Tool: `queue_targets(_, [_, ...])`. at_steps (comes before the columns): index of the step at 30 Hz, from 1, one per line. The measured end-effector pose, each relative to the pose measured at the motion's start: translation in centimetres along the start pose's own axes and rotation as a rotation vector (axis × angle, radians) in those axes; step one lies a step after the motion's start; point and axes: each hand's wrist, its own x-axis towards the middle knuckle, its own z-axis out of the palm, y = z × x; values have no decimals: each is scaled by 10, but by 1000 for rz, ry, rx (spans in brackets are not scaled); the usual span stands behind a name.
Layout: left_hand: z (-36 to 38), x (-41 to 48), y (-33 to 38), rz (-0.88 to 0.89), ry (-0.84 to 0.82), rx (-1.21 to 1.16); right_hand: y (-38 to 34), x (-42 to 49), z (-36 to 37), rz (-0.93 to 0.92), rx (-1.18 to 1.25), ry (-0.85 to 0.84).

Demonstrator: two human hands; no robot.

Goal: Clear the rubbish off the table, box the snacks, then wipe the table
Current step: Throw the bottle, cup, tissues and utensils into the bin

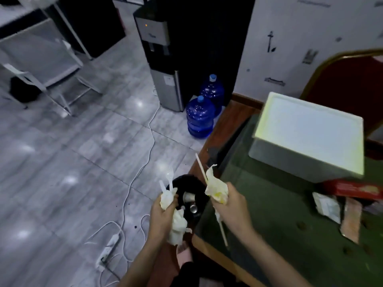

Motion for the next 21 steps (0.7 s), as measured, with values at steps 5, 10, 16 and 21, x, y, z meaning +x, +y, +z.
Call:
queue_targets(5, [-45, 52, -32, -127, 93, -14, -35, 39, 63, 62, -75, -138])
queue_targets(10, [-53, 88, -69, -207, 49, 21, -35, 85, 118, 100, -219, -292])
queue_targets(16, [-44, 148, -161, -322, -11, 101, 36, 165, 189, 242, -491, -438])
queue_targets(21, [-19, 203, -257, -468, -246, 249, 117, 225, 250, 286, -788, -580])
